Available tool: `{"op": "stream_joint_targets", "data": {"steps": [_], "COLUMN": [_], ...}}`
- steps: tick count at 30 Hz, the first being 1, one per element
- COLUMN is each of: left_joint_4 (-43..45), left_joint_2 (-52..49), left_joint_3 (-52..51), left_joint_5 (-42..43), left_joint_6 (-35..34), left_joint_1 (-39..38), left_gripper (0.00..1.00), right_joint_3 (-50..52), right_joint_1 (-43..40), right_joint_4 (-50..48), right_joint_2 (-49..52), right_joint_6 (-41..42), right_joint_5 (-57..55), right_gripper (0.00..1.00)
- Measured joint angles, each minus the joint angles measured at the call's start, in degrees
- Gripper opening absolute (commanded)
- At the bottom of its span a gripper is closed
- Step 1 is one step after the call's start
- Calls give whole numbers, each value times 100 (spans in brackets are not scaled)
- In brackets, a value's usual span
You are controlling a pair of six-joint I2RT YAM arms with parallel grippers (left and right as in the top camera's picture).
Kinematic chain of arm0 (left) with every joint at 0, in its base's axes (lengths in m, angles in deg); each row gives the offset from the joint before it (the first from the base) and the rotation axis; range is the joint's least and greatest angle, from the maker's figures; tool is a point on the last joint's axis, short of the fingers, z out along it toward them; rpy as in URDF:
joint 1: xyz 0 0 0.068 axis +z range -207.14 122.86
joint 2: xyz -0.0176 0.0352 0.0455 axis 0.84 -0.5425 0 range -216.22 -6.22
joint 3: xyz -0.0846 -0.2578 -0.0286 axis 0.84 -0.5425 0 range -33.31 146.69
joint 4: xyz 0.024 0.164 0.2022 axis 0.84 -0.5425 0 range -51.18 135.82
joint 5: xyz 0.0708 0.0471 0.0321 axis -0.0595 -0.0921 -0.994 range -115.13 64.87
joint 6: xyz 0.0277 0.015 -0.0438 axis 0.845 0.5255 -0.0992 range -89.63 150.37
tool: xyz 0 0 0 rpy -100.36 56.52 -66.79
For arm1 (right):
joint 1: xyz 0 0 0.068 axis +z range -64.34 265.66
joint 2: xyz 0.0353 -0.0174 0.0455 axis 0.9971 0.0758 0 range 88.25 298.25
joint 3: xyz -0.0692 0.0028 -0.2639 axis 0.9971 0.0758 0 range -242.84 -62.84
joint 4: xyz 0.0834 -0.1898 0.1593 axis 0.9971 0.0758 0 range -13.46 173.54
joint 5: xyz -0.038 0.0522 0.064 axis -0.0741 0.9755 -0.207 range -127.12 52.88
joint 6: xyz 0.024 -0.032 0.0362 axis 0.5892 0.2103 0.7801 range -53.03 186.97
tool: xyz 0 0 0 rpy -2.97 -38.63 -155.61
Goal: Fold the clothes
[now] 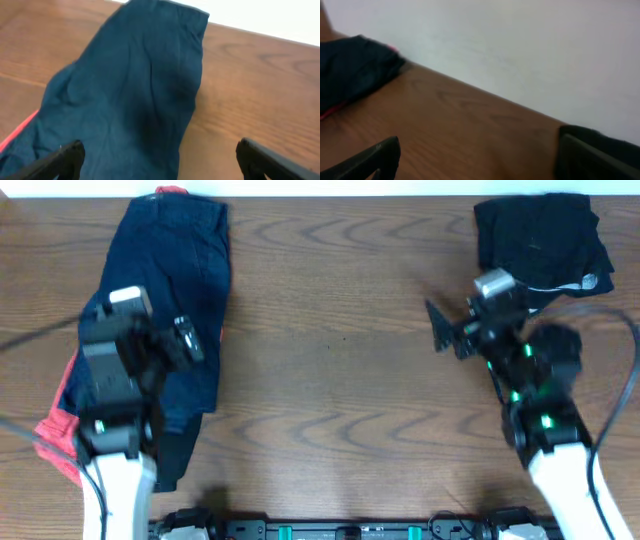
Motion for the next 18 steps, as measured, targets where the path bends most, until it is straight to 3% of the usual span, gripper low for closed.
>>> {"op": "stream_joint_targets", "data": {"steps": [6,12,18], "left_joint_4": [-793,-966,-944], "left_joint_2": [-1130,-1827,-2505], "left_joint_3": [1126,1217,1217], "left_joint_5": [2,2,133], "left_joint_6": [103,94,-50], "left_joint_1": [0,0,0], "left_gripper": [98,98,98], "right_joint_3": [-1322,-2623,-2955], "right_joint_1": [0,0,0], "right_joint_4": [887,2157,2275], "right_joint_2": [1377,2498,3067], "right_joint_6": [-26,-295,-413], "right_joint_5": [446,584,769], "right_gripper": [99,99,99]}}
